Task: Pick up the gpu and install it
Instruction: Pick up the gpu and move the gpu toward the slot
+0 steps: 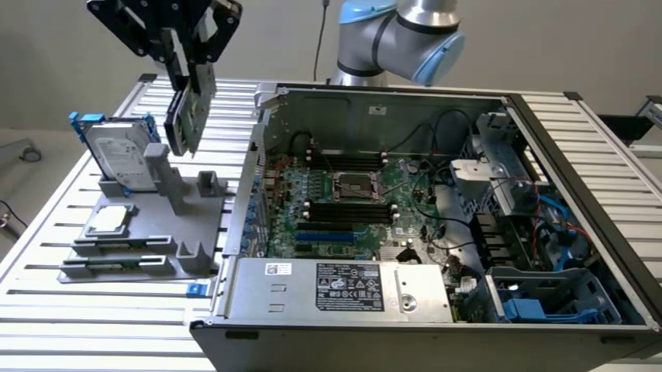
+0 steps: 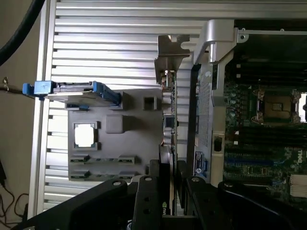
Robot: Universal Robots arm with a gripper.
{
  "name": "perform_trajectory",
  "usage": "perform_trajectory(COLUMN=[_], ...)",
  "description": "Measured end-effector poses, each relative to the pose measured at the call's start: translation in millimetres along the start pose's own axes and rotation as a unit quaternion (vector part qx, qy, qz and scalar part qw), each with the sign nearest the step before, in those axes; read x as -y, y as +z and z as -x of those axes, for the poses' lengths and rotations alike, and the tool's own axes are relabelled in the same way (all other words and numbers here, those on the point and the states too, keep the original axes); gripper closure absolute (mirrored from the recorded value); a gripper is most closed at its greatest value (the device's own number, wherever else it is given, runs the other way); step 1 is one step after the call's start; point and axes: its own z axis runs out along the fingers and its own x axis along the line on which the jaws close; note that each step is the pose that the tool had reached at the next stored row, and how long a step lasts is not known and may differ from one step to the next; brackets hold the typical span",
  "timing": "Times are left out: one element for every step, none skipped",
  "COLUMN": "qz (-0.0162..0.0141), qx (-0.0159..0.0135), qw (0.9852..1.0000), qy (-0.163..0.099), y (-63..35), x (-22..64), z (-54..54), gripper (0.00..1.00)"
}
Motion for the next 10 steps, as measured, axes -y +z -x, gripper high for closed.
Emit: perform_trajectory(qz=[0.0004, 0.0009, 0.0013, 0.0018, 0.0025, 0.0033, 0.0042, 0.0052, 0.0062, 0.0073], qx=[-0.0007, -0.0013, -0.0018, -0.002, -0.0021, -0.0021, -0.002, -0.002, -0.0019, -0.0019], qw=[1.0, 1.0, 1.0, 1.0, 1.0, 1.0, 1.0, 1.0, 1.0, 1.0], qy=[0.0, 0.0, 0.0, 0.0, 0.0, 0.0, 0.0, 0.0, 0.0, 0.0], y=[-2.8, -5.0, -6.8, -8.1, -9.1, -9.7, -10.1, -10.4, -10.7, -11.0], x=[-0.2, -0.4, -0.4, -0.4, -0.4, -0.4, -0.2, -0.1, 0.0, 0.1], z=[4.6, 9.1, 13.4, 18.0, 22.4, 26.9, 31.4, 36.0, 40.5, 44.9], gripper=[0.74, 0.74, 0.74, 0.74, 0.74, 0.74, 0.74, 0.74, 0.74, 0.74])
